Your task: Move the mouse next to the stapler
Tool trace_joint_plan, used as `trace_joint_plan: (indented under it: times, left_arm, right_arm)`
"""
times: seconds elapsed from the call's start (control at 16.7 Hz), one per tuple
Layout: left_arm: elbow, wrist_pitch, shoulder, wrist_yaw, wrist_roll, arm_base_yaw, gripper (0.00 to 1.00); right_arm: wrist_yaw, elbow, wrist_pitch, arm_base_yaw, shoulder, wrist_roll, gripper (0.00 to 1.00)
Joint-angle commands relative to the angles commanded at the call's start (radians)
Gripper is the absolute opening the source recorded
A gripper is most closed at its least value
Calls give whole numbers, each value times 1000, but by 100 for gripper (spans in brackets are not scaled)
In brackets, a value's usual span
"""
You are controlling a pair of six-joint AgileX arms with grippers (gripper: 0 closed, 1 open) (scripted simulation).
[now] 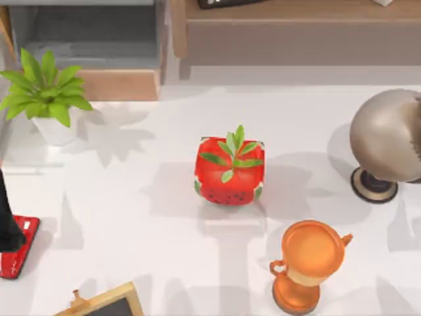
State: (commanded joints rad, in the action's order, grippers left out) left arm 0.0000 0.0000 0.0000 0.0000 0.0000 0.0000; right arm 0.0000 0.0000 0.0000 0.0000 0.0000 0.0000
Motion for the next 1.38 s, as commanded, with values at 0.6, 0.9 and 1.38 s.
trace_joint_plan:
  times: [0.6, 0.9, 1.38]
  left_arm:
    - [338, -185, 320, -4, 17, 88, 100]
    - [767, -422, 760, -5, 29, 178, 100]
    - [1565, -854, 1623, -5, 33, 298, 100]
  right_arm:
    - [0, 0, 0, 0, 0, 0, 100]
    - [0, 0, 0, 0, 0, 0, 100]
    - [0, 0, 0, 0, 0, 0, 100]
